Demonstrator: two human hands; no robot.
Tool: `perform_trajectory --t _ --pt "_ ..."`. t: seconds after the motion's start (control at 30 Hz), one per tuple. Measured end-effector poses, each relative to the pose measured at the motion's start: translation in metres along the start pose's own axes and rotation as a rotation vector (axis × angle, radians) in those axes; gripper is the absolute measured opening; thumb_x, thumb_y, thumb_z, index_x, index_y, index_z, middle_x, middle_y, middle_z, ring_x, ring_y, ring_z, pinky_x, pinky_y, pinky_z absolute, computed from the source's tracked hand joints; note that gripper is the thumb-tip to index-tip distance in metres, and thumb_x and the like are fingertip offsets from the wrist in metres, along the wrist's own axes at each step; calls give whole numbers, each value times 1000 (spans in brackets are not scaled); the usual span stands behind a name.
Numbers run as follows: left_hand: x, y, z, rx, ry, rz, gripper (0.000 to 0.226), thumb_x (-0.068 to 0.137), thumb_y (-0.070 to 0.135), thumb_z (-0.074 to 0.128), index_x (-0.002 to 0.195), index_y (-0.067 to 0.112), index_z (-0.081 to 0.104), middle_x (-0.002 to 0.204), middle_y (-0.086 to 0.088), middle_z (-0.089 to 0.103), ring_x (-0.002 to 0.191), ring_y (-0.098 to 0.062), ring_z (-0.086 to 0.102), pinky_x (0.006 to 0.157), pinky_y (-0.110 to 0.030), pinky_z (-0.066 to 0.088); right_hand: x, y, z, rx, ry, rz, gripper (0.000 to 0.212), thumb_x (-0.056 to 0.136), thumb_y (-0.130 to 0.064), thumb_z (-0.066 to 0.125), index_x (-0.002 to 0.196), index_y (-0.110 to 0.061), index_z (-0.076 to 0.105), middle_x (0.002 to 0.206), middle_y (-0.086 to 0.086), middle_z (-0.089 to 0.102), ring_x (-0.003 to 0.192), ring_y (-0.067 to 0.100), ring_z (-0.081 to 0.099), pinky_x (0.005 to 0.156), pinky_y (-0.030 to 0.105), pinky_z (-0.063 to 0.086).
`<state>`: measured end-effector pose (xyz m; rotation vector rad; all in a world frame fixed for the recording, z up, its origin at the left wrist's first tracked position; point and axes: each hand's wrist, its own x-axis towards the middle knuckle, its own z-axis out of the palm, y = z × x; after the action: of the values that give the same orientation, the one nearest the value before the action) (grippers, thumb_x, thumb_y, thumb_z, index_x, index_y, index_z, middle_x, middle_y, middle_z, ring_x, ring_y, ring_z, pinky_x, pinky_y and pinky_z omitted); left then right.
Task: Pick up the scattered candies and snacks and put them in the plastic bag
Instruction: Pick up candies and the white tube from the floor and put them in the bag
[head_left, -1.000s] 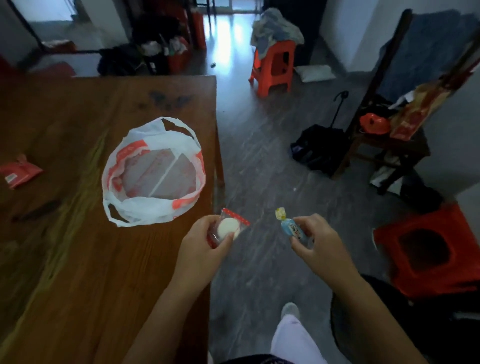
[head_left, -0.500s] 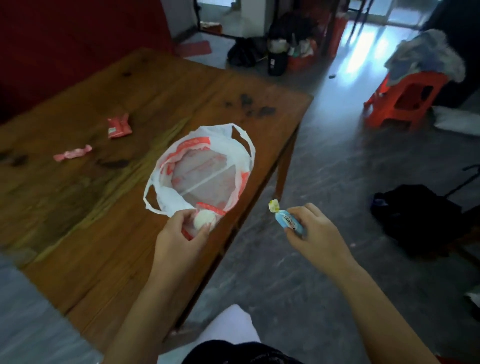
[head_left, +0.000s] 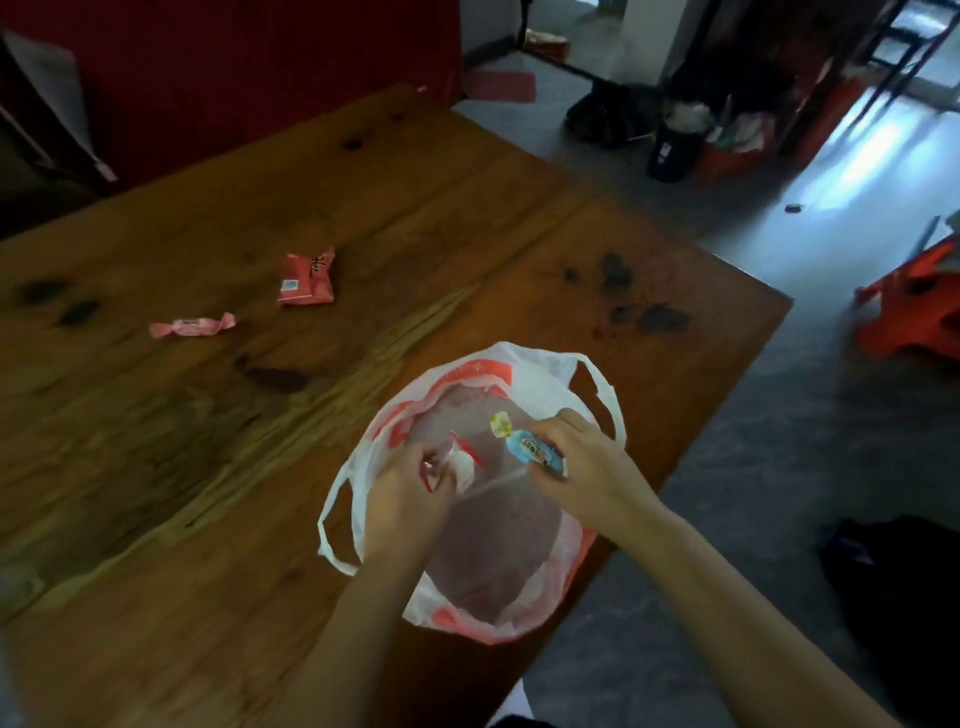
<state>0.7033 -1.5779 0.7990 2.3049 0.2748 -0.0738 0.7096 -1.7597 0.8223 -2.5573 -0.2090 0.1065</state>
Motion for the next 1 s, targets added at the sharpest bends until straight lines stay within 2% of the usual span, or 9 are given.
perform_trajectory --t 0.17,0.27,0.33,0.43,0.53,0.6,0.7,0.9,1.0 --pt "23 -15 11 57 -49 -45 14 86 23 57 96 13 60 91 -6 64 78 -17 57 72 -28 46 41 10 26 11 -82 -3 43 81 -31 64 119 -17 50 114 4 59 96 15 59 74 18 48" --pt "24 -22 15 261 -118 -43 17 90 24 51 103 17 57 107 -6 63 96 -20 57 89 -33 44 56 15 36 -8 -116 -55 42 80 -30 65 118 -18 51 114 3 60 96 13 58 74 14 43" --pt "19 -23 13 344 -98 -13 21 90 22 48 110 20 55 118 -3 58 107 -19 52 96 -31 39 66 17 40 -4 -144 -113 42 81 -29 64 119 -17 51 116 4 60 99 14 57 79 19 44" --pt "4 -15 5 342 11 12 26 89 24 49 114 21 53 128 -1 51 115 -22 46 95 -34 35 80 16 40 -31 -184 -174 43 82 -26 64 121 -14 51 120 8 59 104 20 57 86 28 48" --pt "-16 -6 0 322 101 -51 28 89 31 48 116 23 53 125 2 54 113 -19 47 95 -34 37 93 21 41 -129 -256 -215 42 84 -28 61 121 -14 49 124 8 55 103 22 57 82 27 48" --pt "-30 0 -2 291 195 -92 29 87 29 53 114 19 56 119 -2 58 108 -23 51 88 -36 42 99 24 43 -186 -300 -241 42 85 -30 59 123 -15 47 127 7 52 104 21 56 79 24 47" --pt "-52 10 -1 273 330 -170 28 83 23 60 110 14 60 110 -5 63 97 -27 58 76 -38 47 99 27 44 -250 -361 -294 43 86 -32 56 125 -16 44 130 8 49 109 22 53 84 27 46" --pt "-108 21 8 319 490 -365 20 77 18 67 96 10 65 95 -8 68 85 -29 62 68 -38 47 85 20 21 -237 -328 -496 38 88 -27 53 122 -14 47 120 8 51 104 19 48 75 23 41" --pt "-138 22 12 311 566 -516 21 79 19 66 96 7 64 95 -10 66 85 -31 60 71 -38 44 71 -1 14 -183 -330 -655 37 88 -27 52 122 -12 49 122 8 54 109 21 49 86 29 44"
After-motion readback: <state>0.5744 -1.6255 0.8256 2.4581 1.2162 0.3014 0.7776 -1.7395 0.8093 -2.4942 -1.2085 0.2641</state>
